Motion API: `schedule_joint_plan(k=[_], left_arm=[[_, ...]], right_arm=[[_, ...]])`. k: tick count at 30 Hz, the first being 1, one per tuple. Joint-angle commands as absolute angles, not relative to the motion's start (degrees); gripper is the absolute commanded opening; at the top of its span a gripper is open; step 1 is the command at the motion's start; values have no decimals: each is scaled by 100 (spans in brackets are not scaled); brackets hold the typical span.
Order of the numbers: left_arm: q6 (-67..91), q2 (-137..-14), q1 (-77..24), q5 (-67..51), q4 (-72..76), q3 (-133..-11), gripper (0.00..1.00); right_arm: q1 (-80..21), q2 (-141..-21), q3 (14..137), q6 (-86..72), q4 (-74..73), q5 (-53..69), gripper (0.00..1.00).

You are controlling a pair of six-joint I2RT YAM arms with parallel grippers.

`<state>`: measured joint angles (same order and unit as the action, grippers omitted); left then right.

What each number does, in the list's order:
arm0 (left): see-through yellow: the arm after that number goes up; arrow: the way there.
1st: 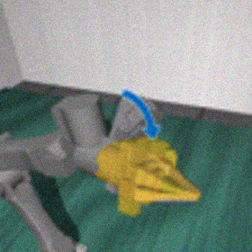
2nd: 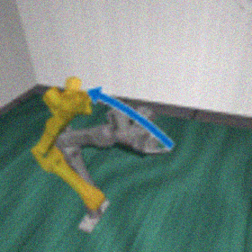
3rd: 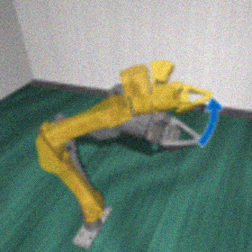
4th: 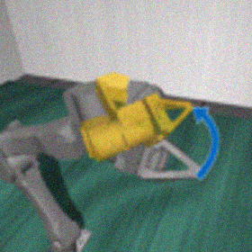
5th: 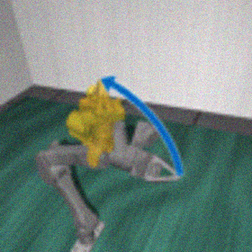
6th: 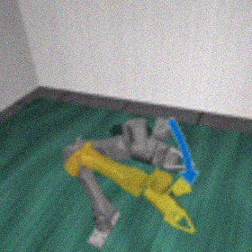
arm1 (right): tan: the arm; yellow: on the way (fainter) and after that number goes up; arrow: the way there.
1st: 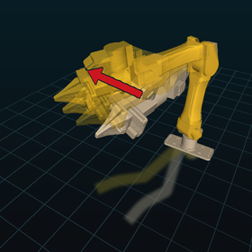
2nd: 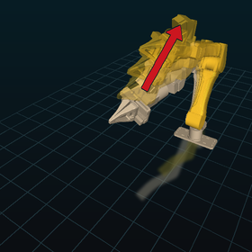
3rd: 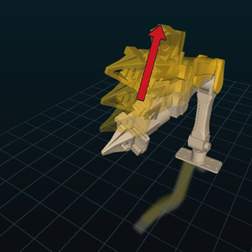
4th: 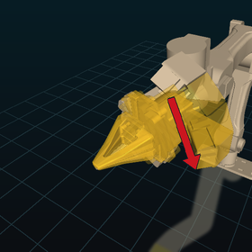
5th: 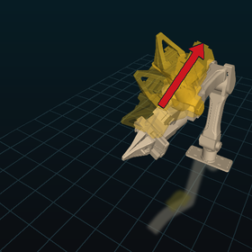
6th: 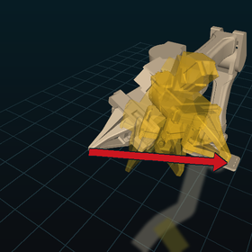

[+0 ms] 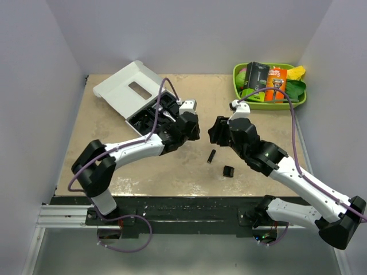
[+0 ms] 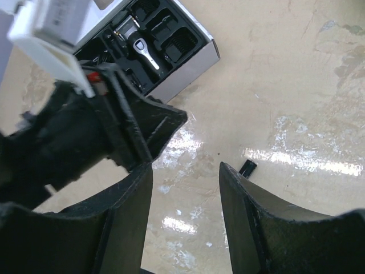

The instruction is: Sort the hair-cutting tools

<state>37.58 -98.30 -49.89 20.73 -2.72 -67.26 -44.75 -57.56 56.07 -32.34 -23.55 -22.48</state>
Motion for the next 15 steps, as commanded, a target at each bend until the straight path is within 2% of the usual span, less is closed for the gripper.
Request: schedule_joint_plan(k=[1,3,7,15], left_arm=[[4640,-9212,-4966,1994,-1860,-6969,9],[4841,-9114,-4948,2188,-2230,-7241,12],[5264,-9176,-4721,2250,-3302,-7769,10],[5677,-9114,-3947,1820,-3779,-7989,8]], right_arm=[[-4500,-5722,5959,-3225,-2549,-2197,54],[-4500,-5713,5977,-3234,-2566,-2241,54],[-4491,-5801,6003,-3287,-2575,-2197,54],[-4500,-5959,5871,-3366,-2452,-1943,54]])
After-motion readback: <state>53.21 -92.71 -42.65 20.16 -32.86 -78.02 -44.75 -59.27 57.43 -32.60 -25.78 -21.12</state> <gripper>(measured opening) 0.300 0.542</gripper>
